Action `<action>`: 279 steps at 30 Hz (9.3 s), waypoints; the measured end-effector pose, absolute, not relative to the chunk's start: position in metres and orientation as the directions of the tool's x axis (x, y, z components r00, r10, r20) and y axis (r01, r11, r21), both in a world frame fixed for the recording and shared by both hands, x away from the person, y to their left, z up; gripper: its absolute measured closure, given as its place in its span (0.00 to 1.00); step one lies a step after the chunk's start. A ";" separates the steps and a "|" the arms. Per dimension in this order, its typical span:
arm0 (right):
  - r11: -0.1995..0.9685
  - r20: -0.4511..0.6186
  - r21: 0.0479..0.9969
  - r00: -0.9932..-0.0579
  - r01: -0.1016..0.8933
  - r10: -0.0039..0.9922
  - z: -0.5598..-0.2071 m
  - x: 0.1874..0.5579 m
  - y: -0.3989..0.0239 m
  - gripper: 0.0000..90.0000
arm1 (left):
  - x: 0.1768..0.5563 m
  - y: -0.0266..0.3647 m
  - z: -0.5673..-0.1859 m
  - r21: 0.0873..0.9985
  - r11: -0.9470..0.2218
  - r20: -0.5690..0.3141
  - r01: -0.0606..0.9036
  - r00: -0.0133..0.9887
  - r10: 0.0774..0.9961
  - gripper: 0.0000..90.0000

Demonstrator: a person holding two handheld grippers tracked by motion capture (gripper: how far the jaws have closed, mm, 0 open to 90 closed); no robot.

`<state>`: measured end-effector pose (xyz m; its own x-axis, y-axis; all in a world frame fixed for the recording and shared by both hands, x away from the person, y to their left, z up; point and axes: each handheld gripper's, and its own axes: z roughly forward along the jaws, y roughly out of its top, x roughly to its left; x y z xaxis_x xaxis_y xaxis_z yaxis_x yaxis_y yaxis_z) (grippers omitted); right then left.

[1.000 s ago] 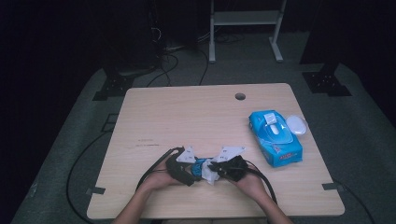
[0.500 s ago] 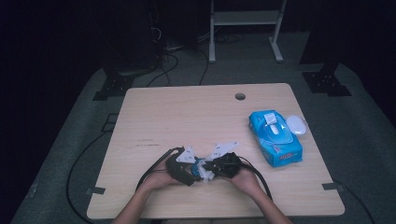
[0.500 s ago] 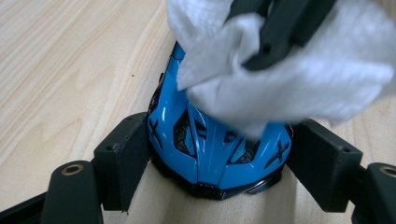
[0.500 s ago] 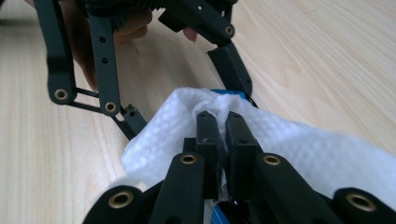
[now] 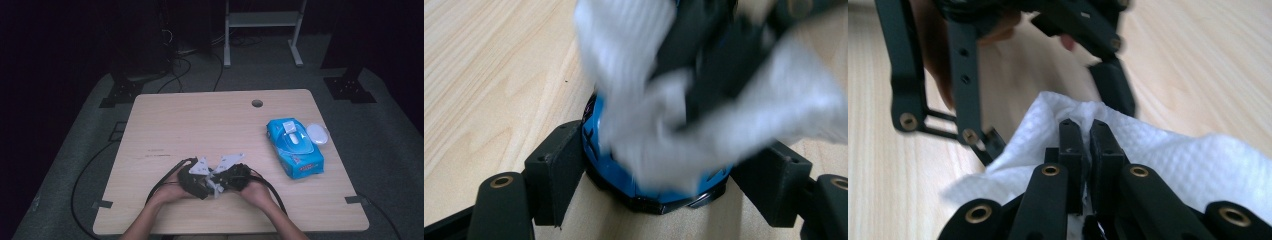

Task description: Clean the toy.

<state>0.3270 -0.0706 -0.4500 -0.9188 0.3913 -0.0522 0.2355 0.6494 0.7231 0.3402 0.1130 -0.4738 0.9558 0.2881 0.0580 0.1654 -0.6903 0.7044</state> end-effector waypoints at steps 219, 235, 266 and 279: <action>0.529 -0.020 0.760 -0.800 0.378 0.600 -0.448 0.311 -0.175 0.95 | 0.341 0.113 -0.476 0.706 -0.690 0.055 0.160 0.959 0.279 0.28; 0.514 -0.011 0.766 -0.793 0.385 0.610 -0.448 0.314 -0.171 0.95 | 0.342 0.114 -0.476 0.708 -0.688 0.053 0.159 0.960 0.276 0.28; 0.538 -0.038 0.757 -0.798 0.370 0.602 -0.443 0.322 -0.163 0.95 | 0.342 0.114 -0.476 0.708 -0.689 0.054 0.155 0.961 0.272 0.28; 0.548 -0.032 0.740 -0.794 0.389 0.608 -0.450 0.345 -0.153 0.95 | 0.342 0.114 -0.476 0.711 -0.686 0.052 0.158 0.960 0.275 0.28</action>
